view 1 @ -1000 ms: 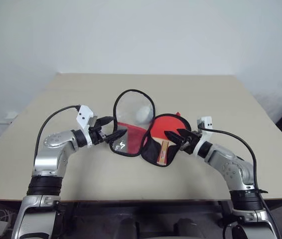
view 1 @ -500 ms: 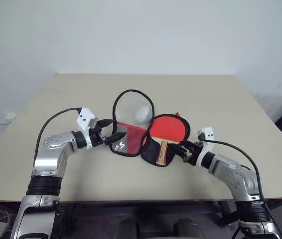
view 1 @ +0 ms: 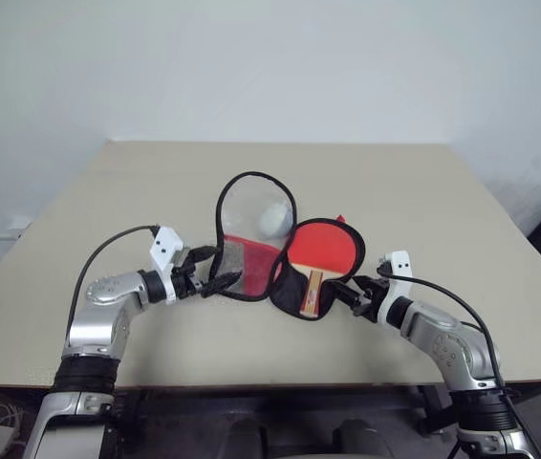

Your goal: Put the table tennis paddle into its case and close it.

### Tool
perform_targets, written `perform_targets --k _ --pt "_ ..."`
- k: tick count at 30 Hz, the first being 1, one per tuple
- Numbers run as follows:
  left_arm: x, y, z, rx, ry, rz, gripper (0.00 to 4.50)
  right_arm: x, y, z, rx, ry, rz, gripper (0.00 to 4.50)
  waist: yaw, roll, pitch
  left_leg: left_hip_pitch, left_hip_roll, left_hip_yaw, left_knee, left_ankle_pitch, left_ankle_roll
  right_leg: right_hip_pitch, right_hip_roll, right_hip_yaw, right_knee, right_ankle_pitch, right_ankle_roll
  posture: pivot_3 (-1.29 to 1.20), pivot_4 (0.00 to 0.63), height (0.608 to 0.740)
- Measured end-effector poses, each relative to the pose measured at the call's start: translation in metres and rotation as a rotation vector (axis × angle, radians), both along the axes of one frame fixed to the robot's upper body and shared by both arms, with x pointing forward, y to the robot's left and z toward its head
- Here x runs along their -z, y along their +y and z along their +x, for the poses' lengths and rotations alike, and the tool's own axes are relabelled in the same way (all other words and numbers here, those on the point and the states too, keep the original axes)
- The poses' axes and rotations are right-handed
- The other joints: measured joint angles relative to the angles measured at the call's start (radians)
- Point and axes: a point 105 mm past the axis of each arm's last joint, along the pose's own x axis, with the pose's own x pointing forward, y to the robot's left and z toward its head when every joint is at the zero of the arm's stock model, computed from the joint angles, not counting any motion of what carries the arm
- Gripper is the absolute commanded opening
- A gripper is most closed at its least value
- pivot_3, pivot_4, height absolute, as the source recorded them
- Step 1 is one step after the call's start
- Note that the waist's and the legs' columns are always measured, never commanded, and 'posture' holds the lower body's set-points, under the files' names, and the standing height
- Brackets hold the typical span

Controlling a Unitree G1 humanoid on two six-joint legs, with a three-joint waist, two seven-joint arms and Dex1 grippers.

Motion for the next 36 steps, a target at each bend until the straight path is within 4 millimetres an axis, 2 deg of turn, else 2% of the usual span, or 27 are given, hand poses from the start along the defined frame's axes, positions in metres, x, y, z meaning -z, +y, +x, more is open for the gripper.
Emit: perform_targets --k 5,11,16,22,28,36 --pt "0.003 -0.004 -0.004 0.004 0.006 -0.001 4.50 0.011 0.014 -0.004 -0.035 0.026 -0.028 4.40 0.000 0.000 0.000 0.000 0.000 0.000 0.000 0.000 0.000 0.000 0.000 0.000 0.000 0.000 0.000 0.00 0.000 0.740" --pt "0.010 -0.016 -0.009 0.025 0.019 -0.007 4.50 0.011 0.024 0.005 -0.015 0.012 -0.050 4.40 -0.002 0.000 0.000 0.001 0.000 0.000 0.000 0.000 0.000 0.000 0.000 0.000 0.000 0.000 0.000 0.00 0.000 0.740" --pt "0.022 -0.020 -0.017 0.019 0.047 -0.010 4.50 0.011 0.018 0.008 0.001 0.012 -0.057 4.40 0.001 0.000 0.000 0.001 0.000 0.000 0.001 0.000 0.000 0.001 0.000 0.000 0.000 0.000 0.000 0.00 0.000 0.740" --pt "0.026 -0.027 -0.023 0.025 0.052 -0.022 4.50 0.010 -0.009 0.011 0.066 0.011 -0.090 4.40 0.000 0.000 0.000 0.000 0.000 0.000 0.000 0.000 0.000 0.000 -0.001 0.000 0.000 0.000 0.000 0.00 0.000 0.740" --pt "0.027 -0.032 -0.024 0.043 0.054 -0.018 4.50 0.012 -0.008 0.006 0.064 0.028 -0.086 4.40 -0.001 0.000 0.000 0.000 0.000 0.000 0.000 0.000 0.000 0.000 0.000 0.000 0.000 0.000 0.000 0.00 0.000 0.740" --pt "0.025 -0.033 -0.022 0.046 0.044 -0.016 4.50 0.012 0.008 0.006 0.046 0.028 -0.077 4.40 -0.002 0.000 0.000 0.001 0.000 0.000 -0.001 0.000 0.000 0.000 0.000 0.000 0.000 0.000 0.000 0.00 0.000 0.740"
